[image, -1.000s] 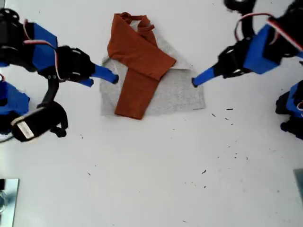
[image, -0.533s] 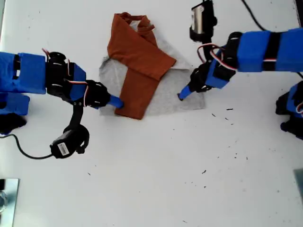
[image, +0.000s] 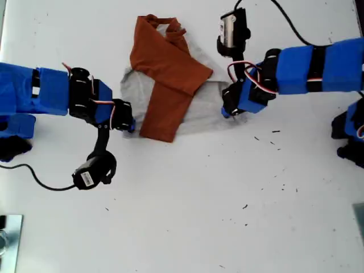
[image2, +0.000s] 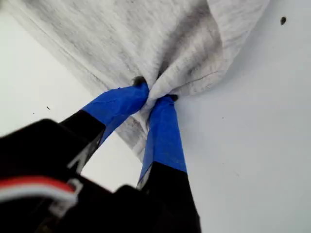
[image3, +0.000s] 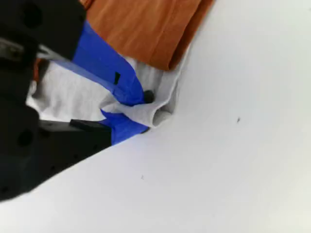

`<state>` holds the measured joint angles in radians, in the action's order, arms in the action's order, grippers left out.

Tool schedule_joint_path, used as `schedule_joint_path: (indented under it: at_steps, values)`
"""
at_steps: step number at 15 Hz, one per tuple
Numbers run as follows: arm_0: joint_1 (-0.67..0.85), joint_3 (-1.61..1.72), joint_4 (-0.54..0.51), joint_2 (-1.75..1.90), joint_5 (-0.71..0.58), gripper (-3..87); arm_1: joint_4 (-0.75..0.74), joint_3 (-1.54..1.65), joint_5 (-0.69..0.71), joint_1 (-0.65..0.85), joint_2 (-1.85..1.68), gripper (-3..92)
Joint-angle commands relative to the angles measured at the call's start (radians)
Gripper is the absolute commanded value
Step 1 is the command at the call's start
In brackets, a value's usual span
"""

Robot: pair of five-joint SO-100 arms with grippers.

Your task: Fold t shirt

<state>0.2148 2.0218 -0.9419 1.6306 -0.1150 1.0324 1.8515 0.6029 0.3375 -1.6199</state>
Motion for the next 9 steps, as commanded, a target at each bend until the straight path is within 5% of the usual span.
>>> schedule_joint_path:
  at_steps: [1, 6, 9]
  values:
    - [-0.058, -0.127, -0.074, 0.008, -0.014, -0.3, 0.014, 0.060, 0.015, -0.060, -0.169, 3.2]
    - [-0.400, -0.290, -0.135, 0.035, 0.110, -0.3, 0.219, 0.232, -0.144, -0.388, -0.733, 3.0]
    - [-0.462, -0.304, -0.110, 0.061, 0.152, -0.3, 0.138, 0.225, -0.178, -0.453, -0.707, 3.0]
